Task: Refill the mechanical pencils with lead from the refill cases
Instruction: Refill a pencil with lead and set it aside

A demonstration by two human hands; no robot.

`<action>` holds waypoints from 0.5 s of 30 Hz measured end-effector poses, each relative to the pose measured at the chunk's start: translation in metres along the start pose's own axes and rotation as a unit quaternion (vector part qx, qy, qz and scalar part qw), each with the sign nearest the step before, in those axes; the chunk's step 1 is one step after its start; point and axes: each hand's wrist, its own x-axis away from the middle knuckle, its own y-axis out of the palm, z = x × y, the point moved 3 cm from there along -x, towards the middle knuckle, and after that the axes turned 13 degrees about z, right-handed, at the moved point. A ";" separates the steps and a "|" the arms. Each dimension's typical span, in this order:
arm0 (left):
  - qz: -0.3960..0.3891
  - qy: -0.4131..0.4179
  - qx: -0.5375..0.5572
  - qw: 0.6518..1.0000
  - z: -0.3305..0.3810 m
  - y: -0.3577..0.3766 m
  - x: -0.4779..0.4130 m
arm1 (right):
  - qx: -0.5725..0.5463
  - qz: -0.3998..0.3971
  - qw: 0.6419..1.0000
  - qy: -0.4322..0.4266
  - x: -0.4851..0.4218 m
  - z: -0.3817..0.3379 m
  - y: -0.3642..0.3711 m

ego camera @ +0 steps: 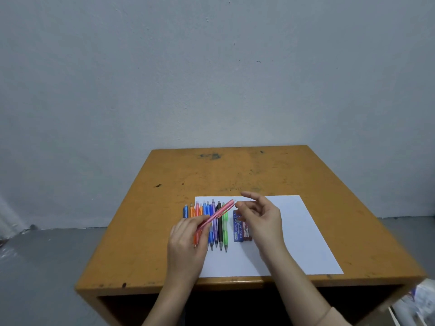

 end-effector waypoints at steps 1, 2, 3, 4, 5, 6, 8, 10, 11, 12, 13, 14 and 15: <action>-0.001 -0.001 0.000 1.000 0.001 0.000 0.000 | -0.009 0.000 1.000 -0.003 0.005 -0.001 0.003; 0.000 0.001 0.000 1.000 0.001 0.000 -0.001 | -0.015 -0.001 1.000 -0.007 0.009 -0.001 0.005; 0.000 0.004 -0.001 1.000 0.000 0.000 0.000 | -0.019 0.000 1.000 -0.010 0.013 -0.002 0.008; 0.000 0.008 -0.002 1.000 -0.001 0.000 0.000 | -0.023 0.002 1.000 -0.012 0.016 -0.001 0.011; -0.001 0.011 -0.002 1.000 -0.001 0.000 0.001 | -0.027 0.005 1.000 -0.014 0.019 -0.001 0.013; -0.002 0.012 -0.001 1.000 -0.001 0.000 0.001 | -0.029 0.010 0.999 -0.015 0.021 -0.001 0.014; -0.004 0.014 -0.001 1.000 -0.001 0.000 0.001 | -0.033 0.022 0.999 -0.015 0.023 -0.002 0.016; -0.006 0.020 -0.006 1.000 -0.001 0.000 0.001 | -0.038 0.034 0.999 -0.013 0.024 -0.002 0.017; -0.008 0.022 -0.008 1.000 0.000 0.001 0.001 | -0.042 0.038 0.998 -0.012 0.024 -0.002 0.018; -0.009 0.025 -0.009 1.000 -0.001 0.001 0.001 | -0.048 0.041 0.998 -0.008 0.024 -0.001 0.018; -0.010 0.029 -0.009 0.999 -0.001 0.001 0.001 | -0.055 0.042 0.998 -0.003 0.023 -0.001 0.019; -0.010 0.033 -0.009 0.999 -0.001 0.002 0.001 | -0.064 0.041 0.997 0.005 0.023 0.000 0.018; -0.011 0.037 -0.009 0.999 -0.001 0.002 0.001 | -0.072 0.041 0.997 0.013 0.022 0.000 0.018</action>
